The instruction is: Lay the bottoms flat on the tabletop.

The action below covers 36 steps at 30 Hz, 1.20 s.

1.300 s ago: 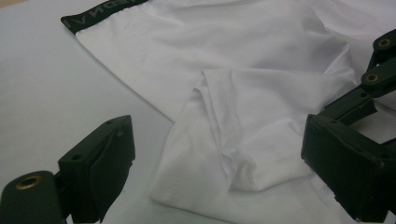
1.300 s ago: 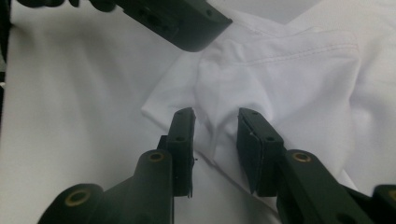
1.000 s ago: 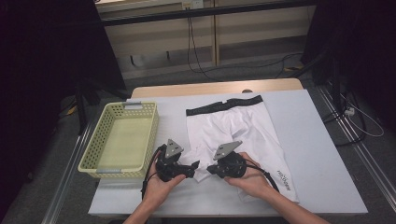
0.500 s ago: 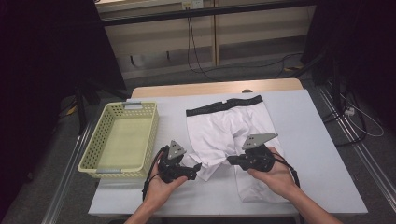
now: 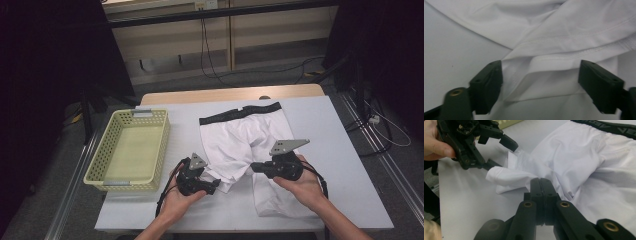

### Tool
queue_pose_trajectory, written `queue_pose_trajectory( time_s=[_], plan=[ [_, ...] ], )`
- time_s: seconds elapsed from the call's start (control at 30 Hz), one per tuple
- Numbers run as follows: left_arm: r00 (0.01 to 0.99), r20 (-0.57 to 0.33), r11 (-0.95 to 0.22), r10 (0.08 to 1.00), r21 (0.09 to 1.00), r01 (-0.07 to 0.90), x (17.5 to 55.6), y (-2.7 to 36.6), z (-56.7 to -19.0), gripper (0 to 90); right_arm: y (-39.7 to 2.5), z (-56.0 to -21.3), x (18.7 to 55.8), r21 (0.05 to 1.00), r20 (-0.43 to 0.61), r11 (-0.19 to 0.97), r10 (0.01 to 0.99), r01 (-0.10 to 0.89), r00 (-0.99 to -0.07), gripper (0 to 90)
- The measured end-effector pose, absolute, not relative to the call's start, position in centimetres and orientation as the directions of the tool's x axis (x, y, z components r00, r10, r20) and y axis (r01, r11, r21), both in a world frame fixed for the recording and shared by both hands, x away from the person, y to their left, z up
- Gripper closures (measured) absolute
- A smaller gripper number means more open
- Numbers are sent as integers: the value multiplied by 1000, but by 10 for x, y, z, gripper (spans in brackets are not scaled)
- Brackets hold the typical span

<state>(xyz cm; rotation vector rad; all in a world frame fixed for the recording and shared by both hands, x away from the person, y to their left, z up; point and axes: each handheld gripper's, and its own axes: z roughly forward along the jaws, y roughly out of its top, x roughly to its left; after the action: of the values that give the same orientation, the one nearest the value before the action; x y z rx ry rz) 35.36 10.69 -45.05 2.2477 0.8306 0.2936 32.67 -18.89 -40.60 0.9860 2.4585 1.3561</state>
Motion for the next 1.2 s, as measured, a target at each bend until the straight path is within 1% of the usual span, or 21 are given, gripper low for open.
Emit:
queue_pose_trajectory(
  time_s=[0.03,0.07,0.1,0.13,0.2,0.23,0.27,0.37,0.47,0.57,0.63,0.9,0.93,0.97,1.07,1.13,1.2],
  plan=[
    [763,-23,-535,646,700,473,354,107,-452,316,-189,-407,327,802,166,369,619,470,-768,900],
    [761,-20,-534,649,701,474,354,108,-451,350,-189,-407,326,802,166,370,617,470,-769,900],
    [766,-28,-536,642,699,474,354,109,-450,414,-189,-407,326,802,165,371,615,468,-771,900],
    [762,-22,-532,647,702,473,354,109,-449,497,-189,-406,326,803,165,372,613,467,-772,900],
    [777,-33,-541,629,699,468,354,110,-448,615,-188,-406,325,804,164,372,612,464,-774,900],
    [782,-53,-533,621,704,470,354,112,-447,688,-188,-405,325,805,164,371,611,463,-775,900],
    [783,-73,-521,618,708,477,354,114,-444,789,-187,-405,324,805,162,374,609,461,-777,900],
    [784,-107,-475,612,743,472,352,120,-434,869,-185,-405,323,803,164,380,599,459,-784,900],
    [779,-117,-426,616,782,455,349,129,-421,888,-180,-408,316,796,171,395,578,458,-798,900],
    [778,-94,-407,621,810,422,346,137,-409,890,-175,-415,308,781,167,431,552,452,-817,900],
    [777,-97,-382,622,829,409,345,141,-400,890,-172,-415,304,778,167,441,541,447,-824,900],
    [774,-66,-323,629,884,338,339,149,-371,890,-166,-394,302,820,159,407,513,403,-843,900],
    [775,-67,-314,629,890,332,339,150,-369,890,-166,-391,302,823,152,408,512,395,-845,894],
    [774,-68,-307,629,894,328,338,151,-367,889,-167,-391,302,824,150,410,506,390,-849,861],
    [774,-67,-299,629,898,321,338,152,-366,889,-164,-401,298,801,180,433,486,414,-855,858],
    [774,-69,-299,629,898,323,338,152,-366,889,-162,-411,296,779,170,465,488,419,-856,848],
    [778,-68,-303,624,897,321,338,152,-366,889,-163,-416,299,771,156,473,509,427,-846,828]
  ],
)
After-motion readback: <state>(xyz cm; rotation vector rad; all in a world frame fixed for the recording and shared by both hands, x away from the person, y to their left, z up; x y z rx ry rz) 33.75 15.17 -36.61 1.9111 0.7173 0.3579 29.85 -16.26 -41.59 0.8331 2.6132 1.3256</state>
